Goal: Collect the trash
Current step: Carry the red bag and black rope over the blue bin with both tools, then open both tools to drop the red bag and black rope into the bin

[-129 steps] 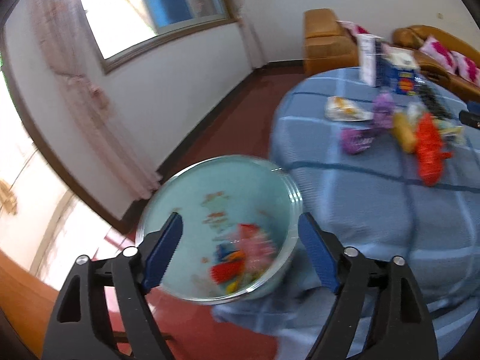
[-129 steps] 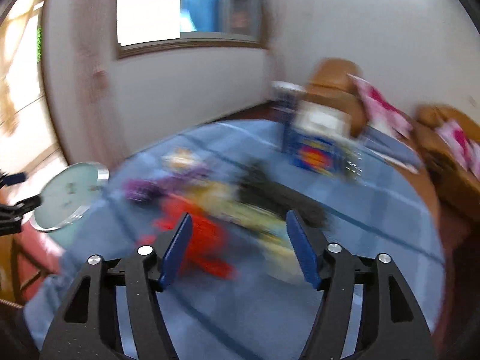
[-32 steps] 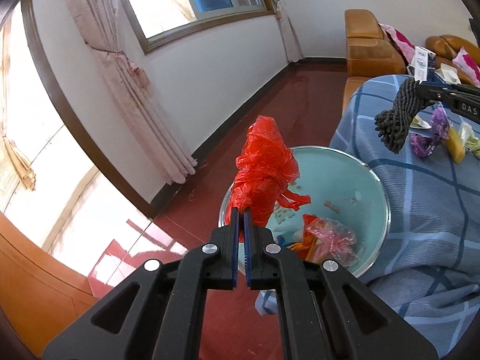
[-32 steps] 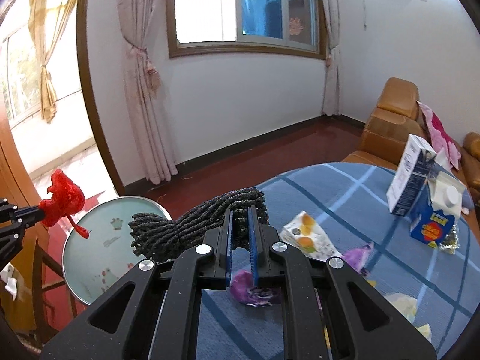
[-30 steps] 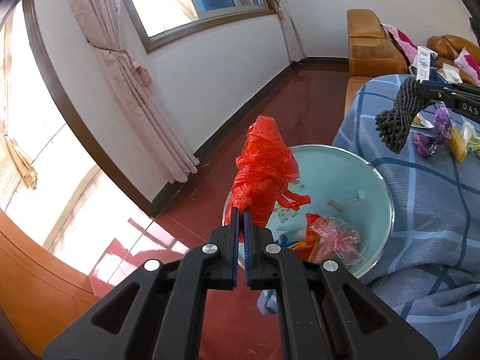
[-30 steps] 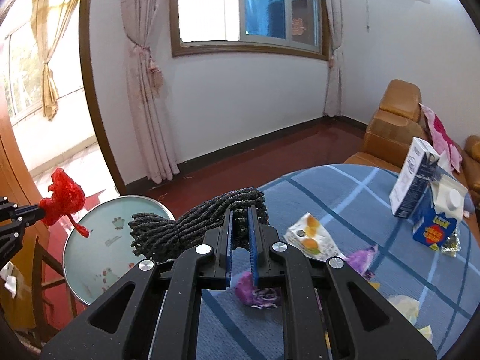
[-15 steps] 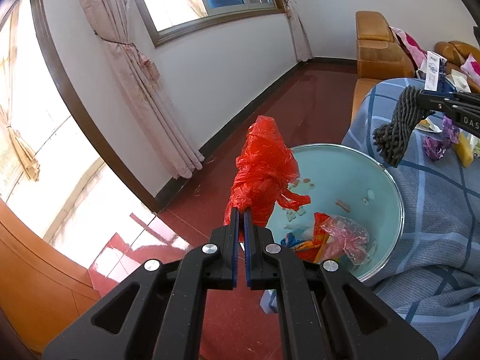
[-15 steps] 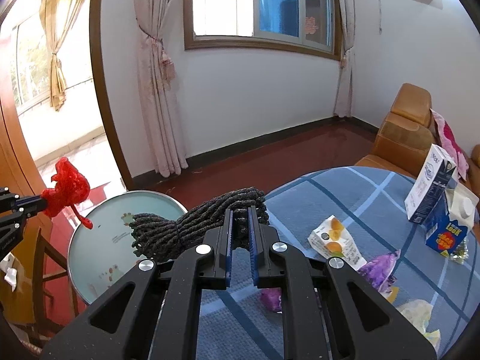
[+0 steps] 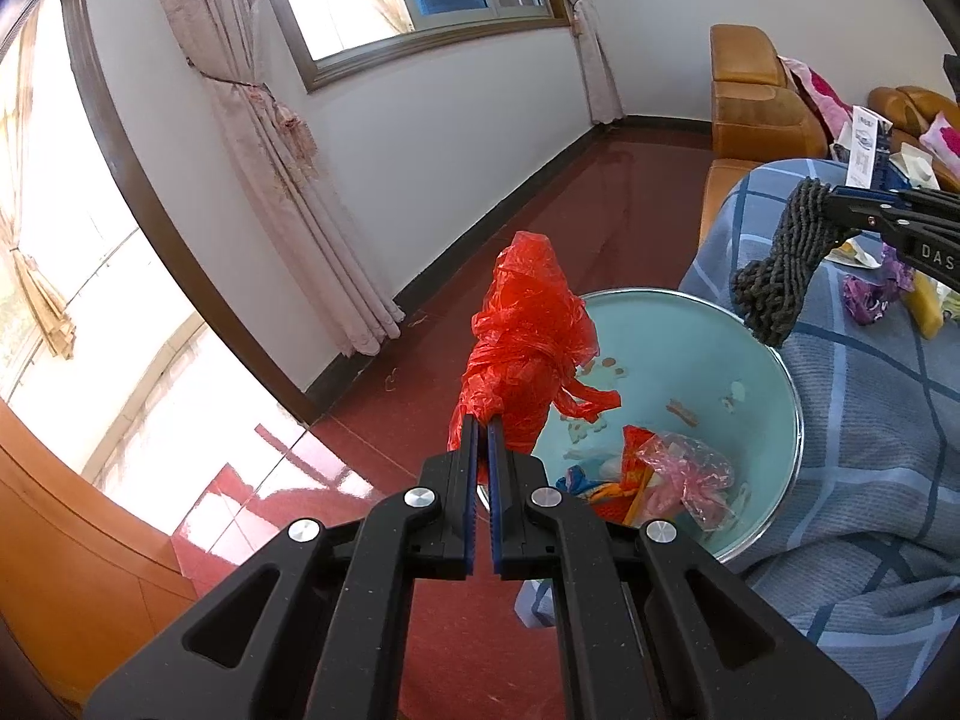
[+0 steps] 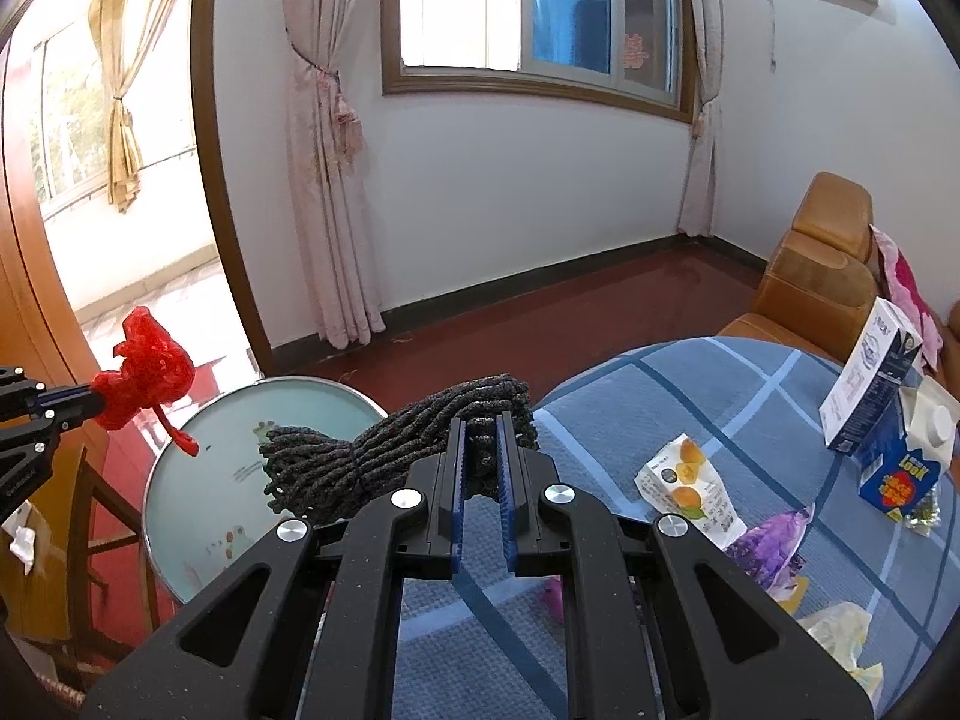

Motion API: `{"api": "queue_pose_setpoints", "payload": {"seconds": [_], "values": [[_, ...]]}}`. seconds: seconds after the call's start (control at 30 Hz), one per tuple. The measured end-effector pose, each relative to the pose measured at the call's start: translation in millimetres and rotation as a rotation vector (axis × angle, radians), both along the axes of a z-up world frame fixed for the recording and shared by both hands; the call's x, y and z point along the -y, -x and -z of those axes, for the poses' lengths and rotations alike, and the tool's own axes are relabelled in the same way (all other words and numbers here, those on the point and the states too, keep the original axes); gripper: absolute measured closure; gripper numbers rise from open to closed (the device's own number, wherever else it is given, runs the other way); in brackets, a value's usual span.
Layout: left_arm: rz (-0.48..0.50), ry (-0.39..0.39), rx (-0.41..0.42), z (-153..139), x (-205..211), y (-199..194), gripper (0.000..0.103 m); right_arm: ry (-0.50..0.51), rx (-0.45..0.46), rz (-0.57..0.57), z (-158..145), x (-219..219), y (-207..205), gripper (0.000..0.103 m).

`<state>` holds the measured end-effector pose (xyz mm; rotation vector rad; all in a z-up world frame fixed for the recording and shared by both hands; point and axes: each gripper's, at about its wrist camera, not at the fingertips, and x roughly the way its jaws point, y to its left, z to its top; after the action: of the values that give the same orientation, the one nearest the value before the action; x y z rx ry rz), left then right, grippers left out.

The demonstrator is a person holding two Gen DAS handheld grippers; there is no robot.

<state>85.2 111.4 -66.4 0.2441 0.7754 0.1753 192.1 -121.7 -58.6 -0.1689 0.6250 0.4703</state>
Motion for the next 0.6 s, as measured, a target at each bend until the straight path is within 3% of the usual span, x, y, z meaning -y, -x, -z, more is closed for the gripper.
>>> {"api": "queue_pose_setpoints", "payload": {"seconds": [0.23,0.3,0.37,0.43,0.6], "values": [[0.011,0.008,-0.006,1.4,1.3,-1.3,0.1,0.001,-0.005,-0.011,1.8,-3.3,1.0,0.092],[0.015,0.019,-0.003,1.9,3.1,-2.5,0.096,0.005,-0.02,-0.031,4.3,-7.5,0.4,0.09],[0.024,0.028,-0.004,3.0,5.2,-3.8,0.094,0.0,-0.032,-0.049,7.7,-11.7,0.8,0.079],[0.036,0.05,0.001,3.2,8.6,-4.2,0.07,0.003,-0.052,-0.061,13.3,-16.0,0.6,0.066],[0.047,0.061,0.01,5.3,15.5,-4.4,0.054,0.002,-0.071,-0.06,20.1,-16.9,3.8,0.058]]}}
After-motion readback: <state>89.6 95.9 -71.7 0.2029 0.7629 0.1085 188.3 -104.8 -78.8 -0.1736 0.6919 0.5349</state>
